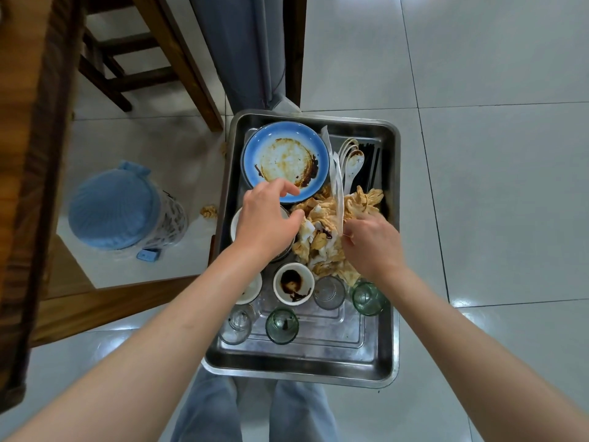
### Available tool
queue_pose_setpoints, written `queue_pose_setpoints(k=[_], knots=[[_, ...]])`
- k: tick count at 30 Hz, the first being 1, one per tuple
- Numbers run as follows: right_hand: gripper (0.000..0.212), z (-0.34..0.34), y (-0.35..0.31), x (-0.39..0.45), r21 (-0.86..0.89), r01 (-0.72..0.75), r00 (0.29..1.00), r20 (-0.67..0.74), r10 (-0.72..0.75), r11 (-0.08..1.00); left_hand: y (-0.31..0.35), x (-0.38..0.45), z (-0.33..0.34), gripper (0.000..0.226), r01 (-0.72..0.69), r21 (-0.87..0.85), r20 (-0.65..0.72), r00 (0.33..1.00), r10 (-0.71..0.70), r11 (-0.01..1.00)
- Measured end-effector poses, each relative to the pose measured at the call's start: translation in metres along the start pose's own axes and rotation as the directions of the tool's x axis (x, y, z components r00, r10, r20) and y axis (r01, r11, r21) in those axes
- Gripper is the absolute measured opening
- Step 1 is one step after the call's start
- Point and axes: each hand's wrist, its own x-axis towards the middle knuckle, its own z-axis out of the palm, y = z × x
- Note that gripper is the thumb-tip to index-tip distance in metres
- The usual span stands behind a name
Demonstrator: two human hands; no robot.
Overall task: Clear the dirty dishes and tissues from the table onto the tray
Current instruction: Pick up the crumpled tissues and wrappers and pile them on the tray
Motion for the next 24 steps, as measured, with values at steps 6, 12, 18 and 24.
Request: queue_pose_setpoints(k=[6, 12, 18, 24], knots=[[0.026, -0.001, -0.002, -0.004, -0.026, 0.044, 0.996, 0.083, -0.042, 0.999, 0.000, 0.001, -0.001, 0.025, -0.001, 0.004, -0.001, 1.000, 0.001, 1.000], [0.002, -0.004, 0.000, 0.005, -0.103, 0.018, 0.983, 0.184, 0.001, 0.995, -0.001, 0.003, -0.002, 0.026, -0.003, 0.008, 0.003, 1.000, 0.003, 1.000], [0.011, 0.000, 0.006, 0.007, -0.188, 0.021, 0.987, 0.160, 0.010, 0.982, -0.004, 0.003, -0.001, 0.026, -0.003, 0.014, 0.002, 1.000, 0.003, 1.000], [0.054, 0.006, 0.006, 0.003, -0.101, 0.036, 0.997, 0.067, -0.030, 0.994, -0.007, 0.002, 0.000, 0.027, 0.000, 0.011, 0.002, 1.000, 0.000, 1.000]])
